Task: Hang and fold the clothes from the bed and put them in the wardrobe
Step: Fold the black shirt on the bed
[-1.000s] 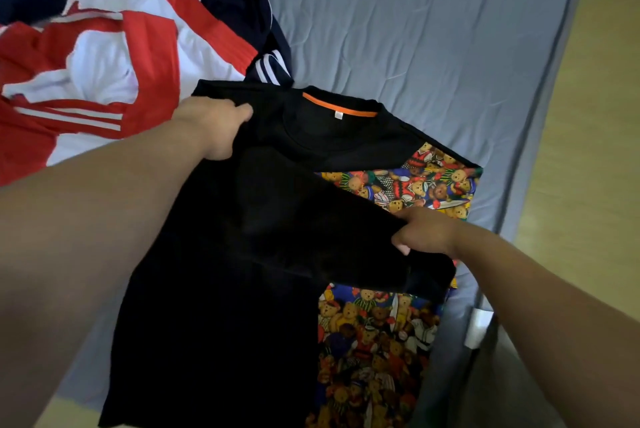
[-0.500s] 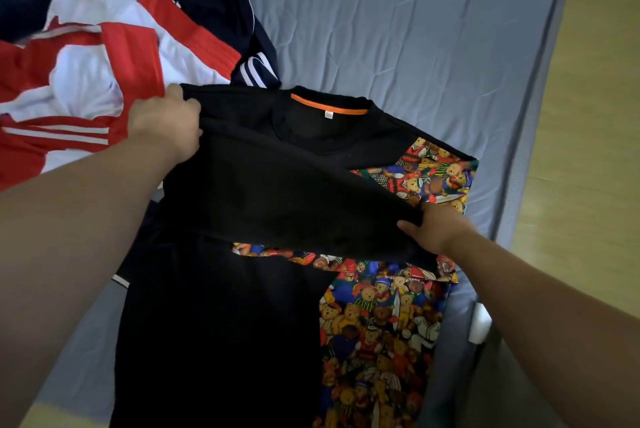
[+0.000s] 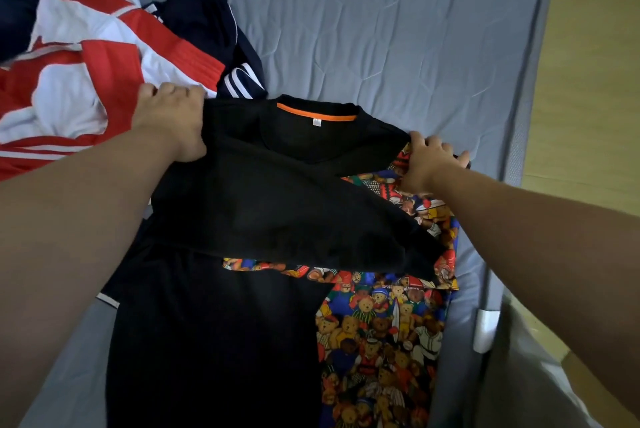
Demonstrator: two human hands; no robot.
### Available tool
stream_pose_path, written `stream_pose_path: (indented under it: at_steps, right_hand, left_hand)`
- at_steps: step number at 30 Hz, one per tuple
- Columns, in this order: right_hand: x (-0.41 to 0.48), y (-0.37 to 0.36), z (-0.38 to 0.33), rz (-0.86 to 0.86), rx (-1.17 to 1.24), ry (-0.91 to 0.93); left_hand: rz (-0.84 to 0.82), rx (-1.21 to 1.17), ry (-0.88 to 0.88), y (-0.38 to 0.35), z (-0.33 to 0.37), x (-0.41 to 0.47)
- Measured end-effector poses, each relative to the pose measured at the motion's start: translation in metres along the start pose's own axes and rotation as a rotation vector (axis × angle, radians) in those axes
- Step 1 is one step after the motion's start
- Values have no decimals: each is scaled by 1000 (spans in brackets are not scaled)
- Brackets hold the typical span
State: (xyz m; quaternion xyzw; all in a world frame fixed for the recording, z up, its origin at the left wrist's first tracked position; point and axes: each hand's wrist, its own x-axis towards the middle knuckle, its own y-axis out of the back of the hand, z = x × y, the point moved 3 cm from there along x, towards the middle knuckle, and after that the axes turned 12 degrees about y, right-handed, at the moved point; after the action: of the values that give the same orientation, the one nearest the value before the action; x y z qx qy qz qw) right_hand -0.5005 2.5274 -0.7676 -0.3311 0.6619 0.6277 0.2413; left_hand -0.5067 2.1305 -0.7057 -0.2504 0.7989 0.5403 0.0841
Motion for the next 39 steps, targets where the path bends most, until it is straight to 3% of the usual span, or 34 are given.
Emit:
stream_pose_path:
  at_steps: [3, 7, 12, 17, 24, 28, 34, 39]
  right_hand:
    - [11, 10, 5, -101, -126, 5]
    - [14, 16, 8, -193, -170, 186]
    - [7, 40, 10, -66, -204, 276]
    - [-13, 78, 15, 159, -165, 274]
    - [-94, 66, 7, 194, -184, 275]
    - [-176, 24, -16, 81, -199, 353]
    - [-289, -101, -41, -202, -421, 499]
    - [-317, -222, -61, -268, -455, 560]
  left_hand:
    - [-124, 46, -47, -3, 7, 7]
    - [-289, 52, -81, 0, 9, 3]
    - [-184, 42, -37, 18, -4, 2]
    - [51, -97, 42, 49, -32, -6]
    - [221, -214, -2, 35, -72, -104]
    - [333, -233, -138, 7, -97, -202]
    - [192, -151, -392, -81, -132, -313]
    - [91, -120, -445, -179, -127, -357]
